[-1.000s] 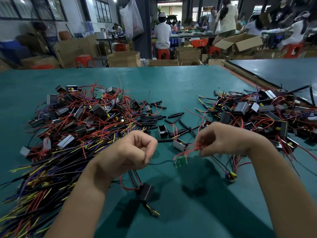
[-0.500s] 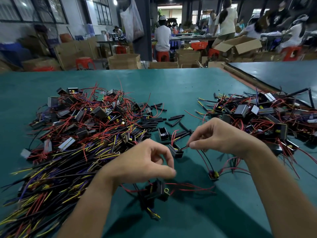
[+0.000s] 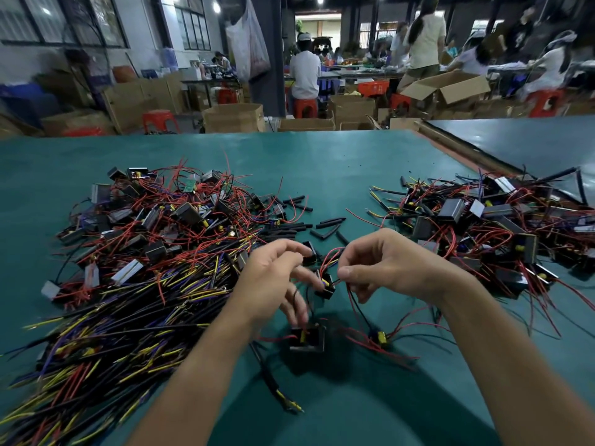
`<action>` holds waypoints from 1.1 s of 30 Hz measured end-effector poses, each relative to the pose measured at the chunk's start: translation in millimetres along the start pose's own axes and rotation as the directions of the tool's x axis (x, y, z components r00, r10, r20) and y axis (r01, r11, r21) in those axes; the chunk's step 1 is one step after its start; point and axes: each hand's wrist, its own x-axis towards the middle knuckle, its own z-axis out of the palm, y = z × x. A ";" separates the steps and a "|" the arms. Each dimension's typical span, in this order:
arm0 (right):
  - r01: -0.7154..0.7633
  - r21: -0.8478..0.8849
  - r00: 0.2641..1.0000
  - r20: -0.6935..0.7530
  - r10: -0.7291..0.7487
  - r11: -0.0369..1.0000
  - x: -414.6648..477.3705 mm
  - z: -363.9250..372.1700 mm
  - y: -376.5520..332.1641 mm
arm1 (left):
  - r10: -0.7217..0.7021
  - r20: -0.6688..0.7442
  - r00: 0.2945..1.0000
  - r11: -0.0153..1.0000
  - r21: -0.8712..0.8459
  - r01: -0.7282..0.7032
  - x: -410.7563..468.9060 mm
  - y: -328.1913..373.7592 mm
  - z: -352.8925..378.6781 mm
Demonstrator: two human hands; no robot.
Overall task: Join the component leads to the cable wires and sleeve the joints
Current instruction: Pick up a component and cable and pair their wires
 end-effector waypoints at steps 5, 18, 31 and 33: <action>0.039 0.021 0.997 -0.069 -0.038 0.999 4.9 0.4 4.2 | -0.260 0.497 0.828 0.963 0.192 0.187 -8.7 3.0 -19.1; 0.116 -0.099 0.979 -0.159 -0.131 0.988 10.3 10.2 3.1 | 0.325 0.069 0.943 0.839 0.439 -0.321 1.6 -21.7 17.3; -0.230 -0.677 0.946 -0.325 -0.003 0.699 132.7 21.0 8.4 | 0.414 -0.193 0.889 0.831 0.478 -0.284 5.7 -27.7 17.5; -0.257 -0.778 0.959 -0.279 0.050 0.573 147.0 24.5 13.5 | 0.391 -0.191 0.900 0.852 0.444 -0.276 5.6 -26.6 17.2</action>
